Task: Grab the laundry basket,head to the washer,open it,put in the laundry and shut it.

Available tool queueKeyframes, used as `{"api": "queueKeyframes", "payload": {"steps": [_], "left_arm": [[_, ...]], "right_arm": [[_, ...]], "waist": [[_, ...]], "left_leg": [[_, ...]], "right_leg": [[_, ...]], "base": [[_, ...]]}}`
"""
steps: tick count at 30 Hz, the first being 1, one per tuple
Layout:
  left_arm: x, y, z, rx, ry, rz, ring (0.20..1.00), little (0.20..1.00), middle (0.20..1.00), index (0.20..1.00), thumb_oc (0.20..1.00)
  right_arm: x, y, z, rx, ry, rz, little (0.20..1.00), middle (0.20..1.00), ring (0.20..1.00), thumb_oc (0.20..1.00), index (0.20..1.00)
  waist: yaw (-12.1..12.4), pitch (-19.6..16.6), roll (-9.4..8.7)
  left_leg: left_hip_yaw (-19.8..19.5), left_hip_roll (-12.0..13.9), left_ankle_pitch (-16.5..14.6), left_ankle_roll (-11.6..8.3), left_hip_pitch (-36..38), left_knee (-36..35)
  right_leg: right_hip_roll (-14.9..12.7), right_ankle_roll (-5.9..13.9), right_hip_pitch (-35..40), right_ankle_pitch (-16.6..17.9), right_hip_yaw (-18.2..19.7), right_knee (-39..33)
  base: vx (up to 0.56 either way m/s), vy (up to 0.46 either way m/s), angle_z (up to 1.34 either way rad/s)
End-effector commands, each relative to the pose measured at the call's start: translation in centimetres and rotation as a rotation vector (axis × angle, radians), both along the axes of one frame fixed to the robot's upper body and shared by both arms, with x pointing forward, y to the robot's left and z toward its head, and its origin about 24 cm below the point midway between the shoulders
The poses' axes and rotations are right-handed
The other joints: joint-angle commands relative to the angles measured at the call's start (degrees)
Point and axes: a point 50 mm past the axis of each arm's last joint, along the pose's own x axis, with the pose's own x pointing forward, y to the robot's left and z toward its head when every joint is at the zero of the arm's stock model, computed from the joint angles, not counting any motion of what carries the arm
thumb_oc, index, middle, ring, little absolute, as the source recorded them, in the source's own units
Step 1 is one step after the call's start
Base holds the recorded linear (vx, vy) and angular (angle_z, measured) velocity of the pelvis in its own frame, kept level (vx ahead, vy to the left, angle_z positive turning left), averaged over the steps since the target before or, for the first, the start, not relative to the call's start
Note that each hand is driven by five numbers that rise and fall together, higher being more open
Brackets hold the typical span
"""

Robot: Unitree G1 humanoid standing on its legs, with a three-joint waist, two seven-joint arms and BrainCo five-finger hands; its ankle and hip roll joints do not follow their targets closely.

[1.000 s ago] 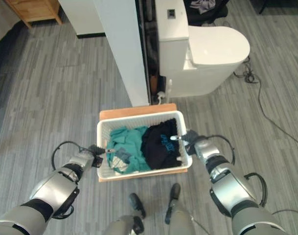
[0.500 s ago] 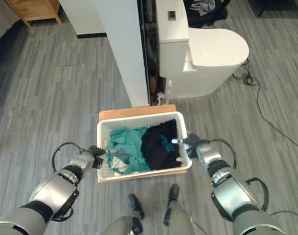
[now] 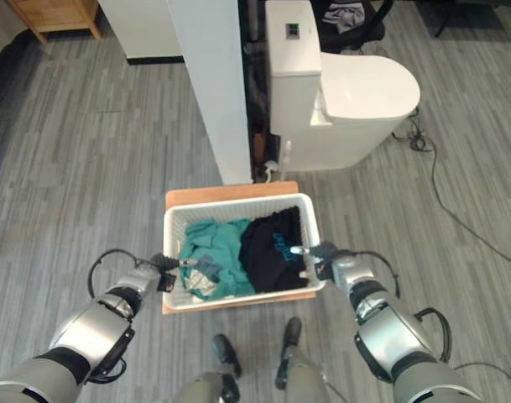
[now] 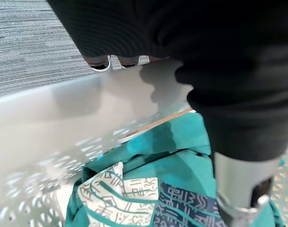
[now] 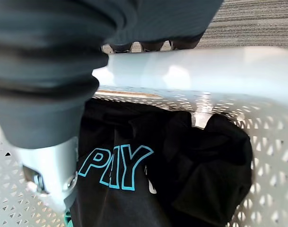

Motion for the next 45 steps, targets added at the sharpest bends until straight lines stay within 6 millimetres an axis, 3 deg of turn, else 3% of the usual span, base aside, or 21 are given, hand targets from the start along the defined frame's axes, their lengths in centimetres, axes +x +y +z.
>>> {"api": "queueKeyframes", "payload": {"steps": [1, 2, 3, 9, 14, 22, 28, 30, 32, 38, 45], "left_arm": [[1.3, -2.9, 0.8, -0.089, -0.057, -0.046, 0.2, 0.2, 0.2, 0.2, 0.2], [1.2, -3.3, 0.6, -0.098, -0.057, -0.053, 0.2, 0.2, 0.2, 0.2, 0.2], [1.2, -3.3, 0.6, -0.098, -0.057, -0.053, 0.2, 0.2, 0.2, 0.2, 0.2], [1.2, -5.5, 0.4, -0.114, -0.085, -0.126, 0.2, 0.2, 0.2, 0.2, 0.2], [0.2, -6.9, -0.9, -0.09, -0.053, -0.209, 0.2, 0.2, 0.2, 0.2, 0.2], [-0.9, -8.0, -2.1, -0.08, -0.027, -0.268, 0.2, 0.2, 0.2, 0.2, 0.2], [-1.8, -9.3, -2.9, -0.078, 0.012, -0.317, 0.2, 0.2, 0.2, 0.2, 0.2], [-2.8, -10.0, -3.9, -0.181, 0.048, -0.246, 0.2, 0.2, 0.2, 0.2, 0.2], [-3.0, -10.3, -4.0, -0.23, 0.052, -0.21, 0.2, 0.2, 0.2, 0.2, 0.2], [-3.2, -11.8, -4.0, -0.457, 0.027, -0.044, 0.2, 0.2, 0.2, 0.2, 0.2], [-3.0, -11.5, -3.9, -0.546, 0.014, 0.043, 0.2, 0.2, 0.2, 0.2, 0.2]], "right_arm": [[1.8, 3.8, 2.3, 0.057, -0.111, 0.103, 0.639, 0.639, 0.639, 0.639, 0.639], [1.8, 3.8, 2.4, 0.062, -0.126, 0.104, 0.313, 0.313, 0.313, 0.313, 0.313], [1.8, 3.8, 2.4, 0.062, -0.126, 0.104, 0.2, 0.2, 0.2, 0.2, 0.2], [0.5, 3.6, 2.1, 0.139, -0.198, 0.094, 0.2, 0.2, 0.2, 0.2, 0.2], [-1.8, 2.6, -0.3, 0.148, -0.146, 0.089, 0.2, 0.2, 0.2, 0.2, 0.2], [-4.1, 2.1, -1.9, 0.244, -0.127, 0.064, 0.2, 0.2, 0.2, 0.2, 0.2], [-5.2, 0.9, -3.3, 0.437, -0.084, -0.146, 0.2, 0.2, 0.2, 0.2, 0.2], [-5.5, 1.2, -3.9, 0.613, -0.061, -0.279, 0.2, 0.2, 0.2, 0.2, 0.2], [-5.5, 1.2, -4.0, 0.645, -0.059, -0.318, 0.2, 0.2, 0.2, 0.2, 0.2], [-5.6, 2.1, -4.5, 0.677, -0.049, -0.364, 0.2, 0.2, 0.2, 0.2, 0.2], [-5.9, 1.8, -5.1, 0.672, -0.051, -0.419, 0.2, 0.2, 0.2, 0.2, 0.2]], "waist": [[0.38, 2.27, 0.04], [0.41, 2.29, 0.11], [0.42, 2.28, 0.11], [0.38, 2.54, 0.41], [0.53, 2.34, 0.75], [0.55, 2.03, 1.2], [0.38, 1.38, 1.73], [0.46, 0.98, 1.94], [0.5, 0.86, 2.06], [0.77, 0.06, 2.81], [0.85, -0.89, 3.46]], "left_leg": [[-4.71, -0.37, -0.28, -4.2, 2.03, -1.74], [-4.79, -0.39, -0.29, -4.18, 1.99, -1.74], [-4.79, -0.39, -0.3, -4.18, 1.99, -1.74], [-5.41, -0.59, -0.3, -4.09, 1.61, -1.74], [-5.38, -0.72, -0.54, -3.97, 2.02, -1.74], [-5.4, -0.87, -0.4, -4.06, 2.2, -1.74], [-5.75, -0.91, -0.27, -4.19, 2.57, -1.74], [-5.98, -0.94, -0.22, -4.27, 2.7, -1.71], [-6.14, -1.01, -0.19, -4.3, 2.76, -1.69], [-6.5, -1.14, 0.04, -4.42, 3.1, -1.74], [-6.92, -1.07, 0.25, -4.57, 3.59, -1.74]], "right_leg": [[-1.58, 6.88, 2.81, 5.14, 2.55, -5.35], [-1.59, 6.91, 2.78, 5.17, 2.57, -5.36], [-1.59, 6.91, 2.78, 5.17, 2.57, -5.36], [-1.69, 6.96, 2.59, 5.06, 2.49, -5.4], [-1.91, 7.0, 3.1, 4.8, 2.35, -5.4], [-2.11, 7.1, 3.44, 4.63, 2.21, -5.36], [-2.21, 7.08, 3.99, 4.39, 1.99, -5.34], [-2.3, 7.06, 4.26, 4.29, 1.71, -5.3], [-2.29, 7.03, 4.37, 4.23, 1.72, -5.3], [-2.3, 6.91, 4.69, 4.11, 1.71, -5.36], [-2.18, 6.68, 5.39, 3.95, 1.53, -5.34]], "base": [[0.0, 0.0, 0.0], [0.0, 0.0, 0.0], [0.0, 0.0, 0.0], [0.0, 0.0, 0.0], [0.0, 0.0, 0.0], [0.0, 0.0, 0.0], [0.0, -0.013, 0.05], [-0.01, -0.022, 0.1], [-0.01, -0.011, 0.02], [0.0, 0.0, 0.0], [0.0, 0.0, 0.0]]}}
